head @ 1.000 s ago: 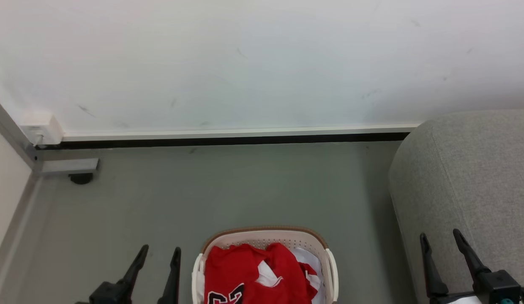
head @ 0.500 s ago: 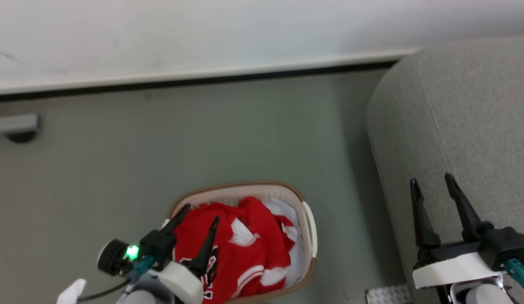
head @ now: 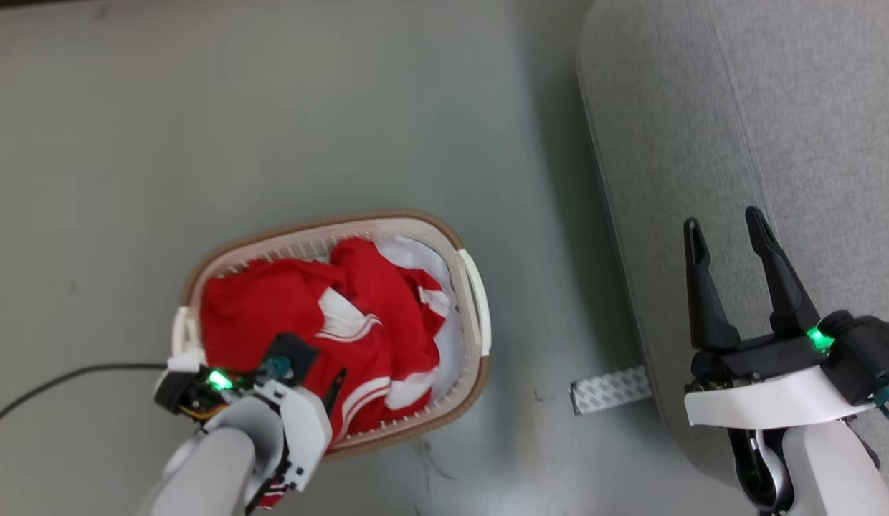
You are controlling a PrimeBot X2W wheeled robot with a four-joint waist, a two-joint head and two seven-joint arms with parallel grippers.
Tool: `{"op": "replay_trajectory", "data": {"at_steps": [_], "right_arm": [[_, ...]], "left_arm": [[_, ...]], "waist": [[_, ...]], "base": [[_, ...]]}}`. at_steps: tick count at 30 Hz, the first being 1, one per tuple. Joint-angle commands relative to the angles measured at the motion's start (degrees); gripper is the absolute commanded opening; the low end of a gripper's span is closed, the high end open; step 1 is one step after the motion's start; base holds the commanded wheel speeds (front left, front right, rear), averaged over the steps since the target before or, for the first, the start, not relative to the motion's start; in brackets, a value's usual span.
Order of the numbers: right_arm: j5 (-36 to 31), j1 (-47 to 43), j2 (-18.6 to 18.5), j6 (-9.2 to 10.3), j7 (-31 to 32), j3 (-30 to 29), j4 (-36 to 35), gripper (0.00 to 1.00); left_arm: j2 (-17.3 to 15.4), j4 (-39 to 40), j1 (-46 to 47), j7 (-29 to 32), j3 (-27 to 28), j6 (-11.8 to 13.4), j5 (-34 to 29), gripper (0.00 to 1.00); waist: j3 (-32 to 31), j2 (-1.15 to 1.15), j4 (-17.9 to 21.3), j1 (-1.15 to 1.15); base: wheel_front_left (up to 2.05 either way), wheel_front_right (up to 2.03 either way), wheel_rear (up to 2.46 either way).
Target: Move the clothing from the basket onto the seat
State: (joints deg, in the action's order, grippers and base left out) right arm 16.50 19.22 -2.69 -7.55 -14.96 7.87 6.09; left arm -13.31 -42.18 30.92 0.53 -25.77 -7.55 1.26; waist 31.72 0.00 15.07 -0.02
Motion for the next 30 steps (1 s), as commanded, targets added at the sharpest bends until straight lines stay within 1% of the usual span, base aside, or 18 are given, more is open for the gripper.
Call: {"op": "replay_trajectory", "data": {"at_steps": [1, 5, 13, 17, 18, 19, 21, 24, 28, 30], "right_arm": [[0.7, 1.3, -0.1, 0.12, -0.1, 0.3, -0.6, 1.0], [1.6, 2.3, -0.1, 0.12, -0.1, 0.5, -1.5, 1.0], [3.0, 4.0, -0.1, 0.12, -0.1, 0.7, -3.8, 1.0], [3.2, 4.6, -0.1, 0.12, -0.1, 1.2, -4.8, 1.0], [3.2, 4.6, -0.1, 0.12, -0.1, 1.2, -4.9, 1.0], [3.2, 4.7, -0.1, 0.12, -0.1, 1.1, -4.9, 1.0], [3.3, 4.7, -0.1, 0.12, -0.1, 0.7, -4.8, 1.0], [2.8, 4.4, -0.1, 0.12, -0.1, 0.6, -3.4, 1.0], [2.4, 3.1, -0.2, 0.12, -0.1, 0.3, -2.0, 1.0], [2.0, 1.9, -0.1, 0.12, -0.1, -0.1, -1.1, 1.0]], "left_arm": [[-0.8, -1.1, 1.9, 0.5, -0.2, 0.1, 0.3, 1.0], [-1.2, -3.0, 3.9, 1.7, -0.7, 0.5, -0.4, 1.0], [-3.3, -7.6, 8.6, 4.5, -1.5, 3.4, -2.9, 1.0], [-3.7, -9.8, 10.3, 4.0, -1.4, 3.3, -2.4, 1.0], [-3.7, -10.3, 10.6, 3.2, -1.3, 3.2, -1.9, 0.51], [-3.5, -10.6, 11.1, 2.3, -1.1, 3.5, -1.6, 0.0], [-2.6, -11.4, 11.5, 0.4, -0.9, 3.2, -0.7, 0.0], [-0.3, -12.0, 12.3, -2.9, -0.3, 3.0, 1.2, 0.0], [2.3, -12.8, 10.5, -6.9, 1.1, 2.5, 4.3, 0.0], [3.5, -12.8, 9.3, -8.4, 1.5, 2.0, 5.9, 0.0]], "waist": [[4.3, 0.0, 2.5, 0.02], [6.7, 0.0, 3.1, 0.02], [13.0, 0.0, 3.6, 0.02], [15.4, 0.0, 3.5, 0.02], [15.7, 0.0, 3.5, 0.02], [15.9, 0.0, 3.4, 0.02], [15.8, 0.0, 2.8, 0.02], [14.1, 0.0, 1.8, 0.02], [8.9, 0.0, 0.5, 0.02], [5.3, 0.0, -0.4, 0.02]], "base": [[0.0, 0.0, 0.0], [0.0, 0.0, 0.0], [0.0, 0.0, 0.0], [0.0, 0.0, 0.0], [0.0, 0.0, 0.0], [0.0, 0.0, 0.0], [0.0, 0.0, 0.0], [0.0, 0.0, 0.0], [0.0, 0.0, 0.0], [0.0, 0.0, 0.0]]}}
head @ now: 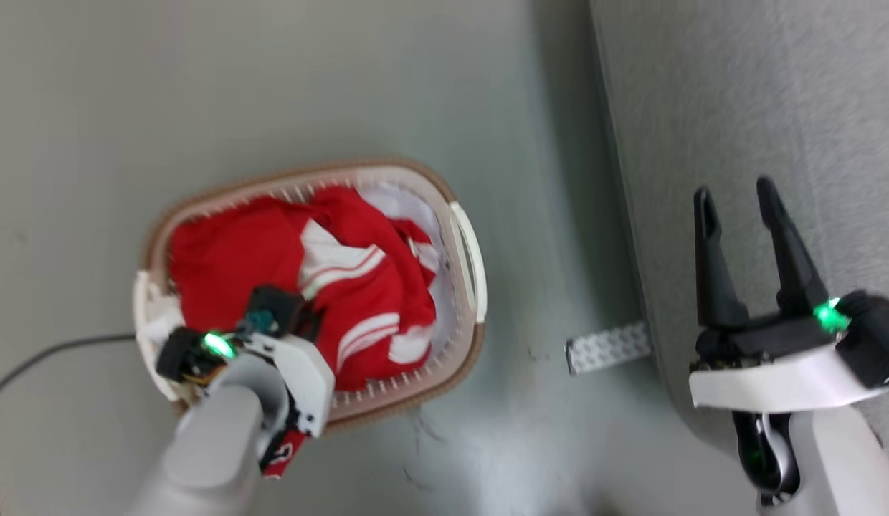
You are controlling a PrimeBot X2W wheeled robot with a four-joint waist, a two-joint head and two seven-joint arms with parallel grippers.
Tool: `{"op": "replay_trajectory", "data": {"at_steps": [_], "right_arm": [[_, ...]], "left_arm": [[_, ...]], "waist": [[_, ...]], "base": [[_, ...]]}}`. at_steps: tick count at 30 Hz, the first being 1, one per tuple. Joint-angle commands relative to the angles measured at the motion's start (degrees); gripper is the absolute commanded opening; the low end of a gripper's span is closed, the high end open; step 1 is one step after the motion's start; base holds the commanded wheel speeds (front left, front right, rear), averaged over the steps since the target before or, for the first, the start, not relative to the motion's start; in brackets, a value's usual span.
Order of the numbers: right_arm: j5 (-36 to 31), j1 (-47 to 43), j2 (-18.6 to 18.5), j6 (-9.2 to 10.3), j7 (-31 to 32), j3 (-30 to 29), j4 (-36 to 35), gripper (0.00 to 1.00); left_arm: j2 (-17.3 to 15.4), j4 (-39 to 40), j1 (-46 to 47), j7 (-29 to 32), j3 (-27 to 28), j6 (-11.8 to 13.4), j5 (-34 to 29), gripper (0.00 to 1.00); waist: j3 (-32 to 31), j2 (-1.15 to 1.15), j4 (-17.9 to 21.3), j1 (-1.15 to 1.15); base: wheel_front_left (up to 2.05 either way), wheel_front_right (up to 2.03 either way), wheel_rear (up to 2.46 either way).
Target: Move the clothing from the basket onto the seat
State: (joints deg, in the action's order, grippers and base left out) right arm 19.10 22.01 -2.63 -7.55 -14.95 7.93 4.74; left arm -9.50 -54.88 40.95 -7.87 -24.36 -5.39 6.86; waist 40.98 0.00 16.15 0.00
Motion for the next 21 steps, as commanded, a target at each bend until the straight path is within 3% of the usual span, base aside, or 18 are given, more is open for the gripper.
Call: {"op": "replay_trajectory", "data": {"at_steps": [1, 12, 21], "right_arm": [[-0.9, -1.4, -0.2, 0.12, -0.1, -0.2, 0.6, 1.0], [-3.0, -9.6, -0.2, 0.12, -0.1, -2.1, 4.4, 1.0], [-4.1, -16.5, -0.2, 0.12, -0.1, -0.9, 6.0, 1.0]], "left_arm": [[0.3, 0.0, -1.3, -0.6, 0.2, -0.3, 0.8, 0.0], [3.0, 6.1, -9.5, -2.8, 0.1, -1.5, 6.6, 0.0], [2.3, 21.1, -17.9, 1.9, 0.5, 0.0, 9.3, 0.0]], "waist": [[-5.8, 0.0, -2.0, 0.0], [-25.6, 0.0, -7.8, 0.0], [-37.3, 0.0, -10.5, 0.0]], "base": [[0.0, 0.0, 0.0], [0.0, 0.0, 0.0], [0.0, 0.0, 0.0]]}}
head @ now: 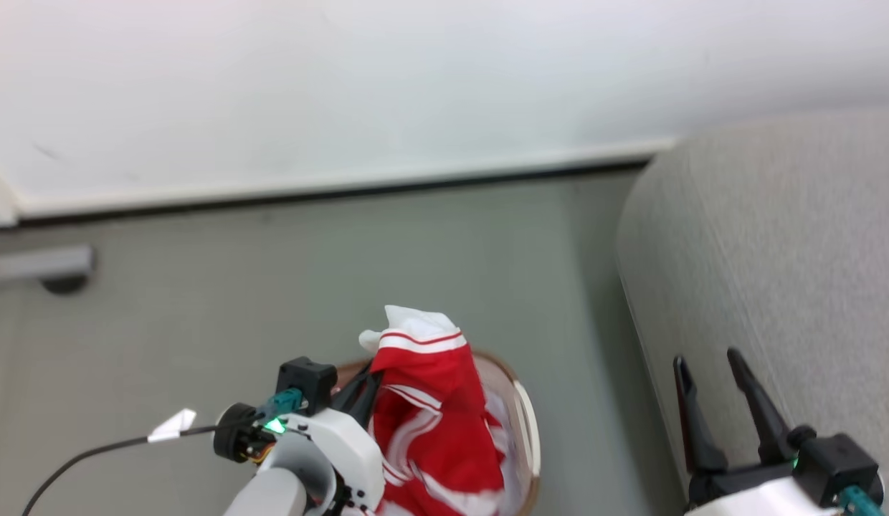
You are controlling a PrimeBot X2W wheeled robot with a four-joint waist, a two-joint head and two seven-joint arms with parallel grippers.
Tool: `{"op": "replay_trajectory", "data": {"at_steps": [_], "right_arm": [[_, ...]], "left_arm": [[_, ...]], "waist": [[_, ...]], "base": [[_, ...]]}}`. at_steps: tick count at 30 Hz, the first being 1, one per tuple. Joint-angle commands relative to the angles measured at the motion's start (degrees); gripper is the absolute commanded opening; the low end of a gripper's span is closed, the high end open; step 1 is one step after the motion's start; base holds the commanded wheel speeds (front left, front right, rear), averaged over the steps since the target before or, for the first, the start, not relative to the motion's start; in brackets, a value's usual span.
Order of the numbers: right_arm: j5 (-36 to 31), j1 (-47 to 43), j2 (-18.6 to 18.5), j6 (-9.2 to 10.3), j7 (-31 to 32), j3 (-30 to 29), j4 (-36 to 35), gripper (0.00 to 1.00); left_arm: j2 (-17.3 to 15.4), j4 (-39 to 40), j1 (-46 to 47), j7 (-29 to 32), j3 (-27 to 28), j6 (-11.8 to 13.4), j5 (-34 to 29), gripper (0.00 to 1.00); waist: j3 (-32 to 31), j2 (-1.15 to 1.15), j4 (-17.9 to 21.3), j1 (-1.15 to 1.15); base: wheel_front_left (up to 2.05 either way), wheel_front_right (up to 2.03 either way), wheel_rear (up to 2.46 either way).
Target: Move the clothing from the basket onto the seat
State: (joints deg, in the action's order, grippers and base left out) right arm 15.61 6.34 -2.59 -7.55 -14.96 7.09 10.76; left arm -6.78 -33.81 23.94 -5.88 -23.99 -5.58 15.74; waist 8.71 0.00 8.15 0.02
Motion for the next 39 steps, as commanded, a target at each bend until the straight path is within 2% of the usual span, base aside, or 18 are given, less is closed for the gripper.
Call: {"op": "replay_trajectory", "data": {"at_steps": [1, 9, 16, 22, 27, 32, 33, 35, 39], "right_arm": [[-0.8, -1.4, -0.3, 0.12, -0.1, 0.1, 0.1, 1.0], [-1.8, -3.7, -0.3, 0.12, -0.1, 1.6, -1.8, 1.0], [-2.6, -1.9, -0.2, 0.12, -0.1, 5.5, -4.5, 1.0], [-0.3, 1.7, -1.0, 0.13, -0.1, 16.2, -1.9, 1.0], [4.3, 9.2, -5.9, 0.12, 0.2, 26.3, 2.4, 1.0], [6.2, 19.1, -10.1, 0.13, 1.9, 35.8, 6.8, 1.0], [6.2, 19.1, -10.1, 0.13, 1.9, 35.8, 6.8, 1.0], [6.2, 23.2, -11.1, 0.13, 2.5, 39.6, 8.5, 1.0], [7.3, 30.0, -10.9, 0.12, 3.2, 46.7, 12.2, 1.0]], "left_arm": [[-0.7, 2.4, -1.7, 0.9, 0.1, 0.5, 0.7, 0.0], [-2.5, 21.6, -6.5, 8.7, 0.9, 3.0, 2.4, 0.0], [-4.0, 33.0, -6.8, 14.1, 1.3, 4.1, 3.5, 0.0], [-4.6, 35.8, -7.5, 16.1, 0.8, 4.3, 3.6, 0.0], [-4.4, 36.7, -7.9, 16.7, -0.1, 4.4, 3.7, 0.0], [-4.2, 36.5, -8.1, 16.9, -1.0, 4.1, 3.9, 0.0], [-4.2, 36.5, -8.1, 16.9, -1.0, 4.1, 3.9, 0.0], [-4.1, 36.2, -8.1, 16.9, -1.3, 4.0, 4.0, 0.0], [-3.8, 35.9, -7.8, 16.8, -2.3, 3.6, 3.9, 0.0]], "waist": [[-6.0, 0.0, -2.7, -0.02], [-10.1, 0.0, -3.8, -0.02], [-10.9, 0.0, -3.9, -0.02], [-11.5, 0.0, -3.8, -0.02], [-11.8, 0.0, -3.3, -0.02], [-12.0, 0.0, -2.8, -0.02], [-12.0, 0.0, -2.8, -0.02], [-12.2, 0.0, -2.7, -0.02], [-12.5, 0.0, -2.5, -0.02]], "base": [[0.0, 0.0, 0.0], [0.0, 0.0, 0.0], [0.0, 0.0, 0.0], [0.0, 0.0, 0.0], [0.0, 0.0, 0.0], [0.0, 0.0, 0.0], [0.0, 0.0, 0.0], [0.0, 0.0, 0.0], [0.0, 0.0, 0.0]]}}
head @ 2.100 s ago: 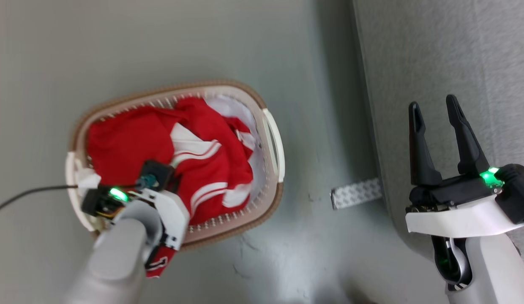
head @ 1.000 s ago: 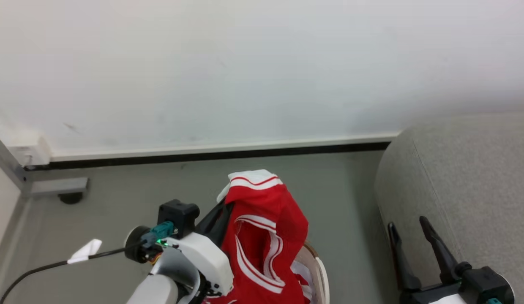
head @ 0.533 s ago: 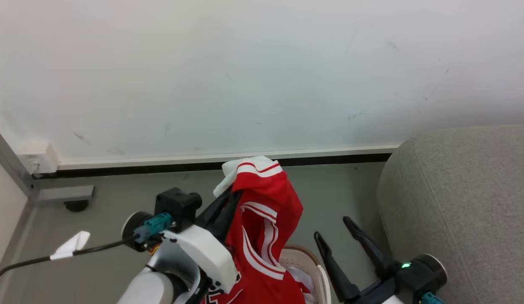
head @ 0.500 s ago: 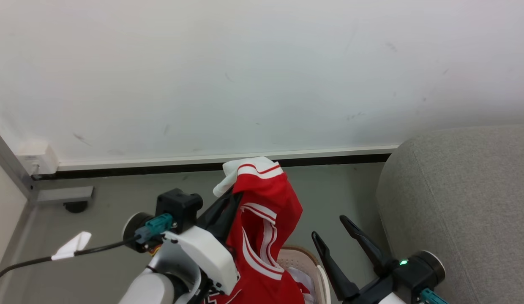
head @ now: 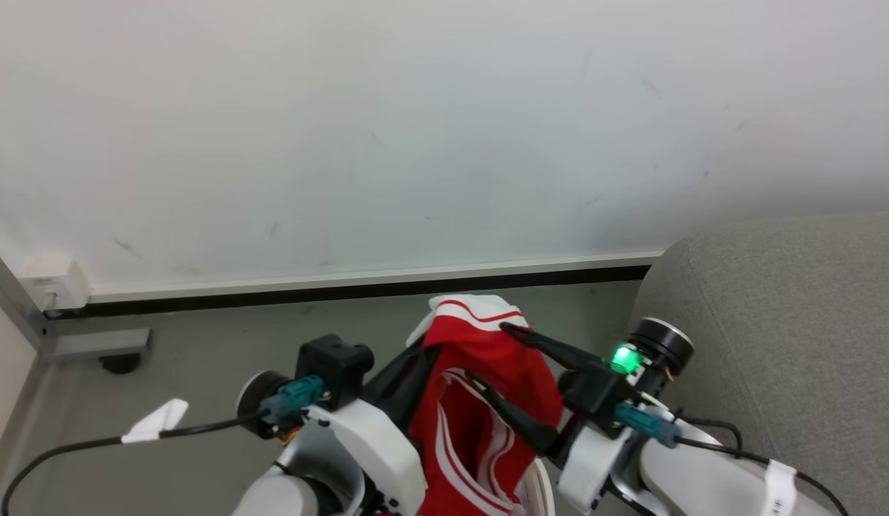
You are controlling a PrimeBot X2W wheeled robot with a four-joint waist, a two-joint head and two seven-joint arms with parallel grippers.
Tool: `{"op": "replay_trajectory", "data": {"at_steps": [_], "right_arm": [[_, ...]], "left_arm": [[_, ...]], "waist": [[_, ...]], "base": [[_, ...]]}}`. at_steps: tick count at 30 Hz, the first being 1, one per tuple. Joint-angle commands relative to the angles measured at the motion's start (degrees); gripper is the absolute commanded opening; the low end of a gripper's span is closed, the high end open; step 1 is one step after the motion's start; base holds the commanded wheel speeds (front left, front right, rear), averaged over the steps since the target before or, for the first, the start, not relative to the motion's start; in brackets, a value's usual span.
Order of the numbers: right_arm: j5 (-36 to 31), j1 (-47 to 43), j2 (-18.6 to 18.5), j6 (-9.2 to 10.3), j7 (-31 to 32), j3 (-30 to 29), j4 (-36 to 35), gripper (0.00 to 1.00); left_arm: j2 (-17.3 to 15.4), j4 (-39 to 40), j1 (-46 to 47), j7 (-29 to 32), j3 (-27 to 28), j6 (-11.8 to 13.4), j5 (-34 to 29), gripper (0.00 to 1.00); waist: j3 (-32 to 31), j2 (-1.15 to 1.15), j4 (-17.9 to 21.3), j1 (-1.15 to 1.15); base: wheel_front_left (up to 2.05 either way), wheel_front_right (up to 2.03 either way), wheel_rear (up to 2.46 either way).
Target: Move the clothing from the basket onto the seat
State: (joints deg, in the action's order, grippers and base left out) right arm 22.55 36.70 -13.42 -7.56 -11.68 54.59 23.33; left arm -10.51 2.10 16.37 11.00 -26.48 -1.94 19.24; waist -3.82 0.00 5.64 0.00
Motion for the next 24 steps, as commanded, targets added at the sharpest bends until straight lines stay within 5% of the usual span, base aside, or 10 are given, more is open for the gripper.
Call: {"op": "replay_trajectory", "data": {"at_steps": [1, 10, 11, 12, 20, 21, 22, 24], "right_arm": [[0.3, 1.2, 0.1, 0.14, 0.0, 1.0, 0.7, 1.0], [5.4, 8.9, 4.7, 0.13, 0.1, 13.1, 11.8, 1.0], [6.7, 9.3, 5.3, 0.14, -0.3, 13.2, 12.7, 0.22], [7.9, 9.3, 5.6, 0.13, -0.7, 13.8, 13.3, 0.0], [15.3, 10.2, 6.9, 0.14, -3.1, 13.8, 15.9, 0.0], [15.7, 10.3, 7.0, 0.14, -3.1, 13.4, 16.0, 0.0], [16.0, 10.5, 7.0, 0.14, -3.2, 13.1, 16.0, 0.0], [17.0, 10.6, 6.8, 0.14, -3.4, 12.4, 15.7, 0.0]], "left_arm": [[0.1, 0.0, -0.2, -0.2, -0.1, -0.2, 0.6, 0.0], [2.0, 0.6, 0.1, 0.3, -2.6, -1.5, 2.2, 0.0], [2.0, 0.5, 0.2, 0.3, -2.7, -1.5, 2.3, 0.0], [2.0, 0.4, 0.2, 0.2, -2.7, -1.4, 2.4, 0.0], [1.0, -0.7, -0.2, -0.6, -2.1, -0.6, 2.0, 0.0], [1.0, -0.7, -0.1, -0.8, -2.1, -0.5, 1.8, 0.13], [0.9, -0.7, 0.1, -1.0, -2.0, -0.3, 1.5, 0.37], [0.8, -1.0, 0.0, -1.3, -2.0, -0.3, 1.7, 0.64]], "waist": [[-0.1, 0.0, 0.0, 0.0], [-0.6, 0.0, -0.5, 0.0], [-0.6, 0.0, -0.6, 0.0], [-0.6, 0.0, -0.7, 0.0], [-0.4, 0.0, -1.0, 0.0], [-0.3, 0.0, -1.0, 0.0], [-0.3, 0.0, -1.0, 0.0], [-0.1, 0.0, -1.1, 0.0]], "base": [[0.0, 0.0, 0.0], [0.0, 0.0, 0.0], [0.0, 0.0, 0.0], [0.0, 0.0, 0.0], [0.0, 0.0, 0.0], [0.0, 0.0, 0.0], [0.0, 0.0, 0.0], [0.0, 0.0, 0.0]]}}
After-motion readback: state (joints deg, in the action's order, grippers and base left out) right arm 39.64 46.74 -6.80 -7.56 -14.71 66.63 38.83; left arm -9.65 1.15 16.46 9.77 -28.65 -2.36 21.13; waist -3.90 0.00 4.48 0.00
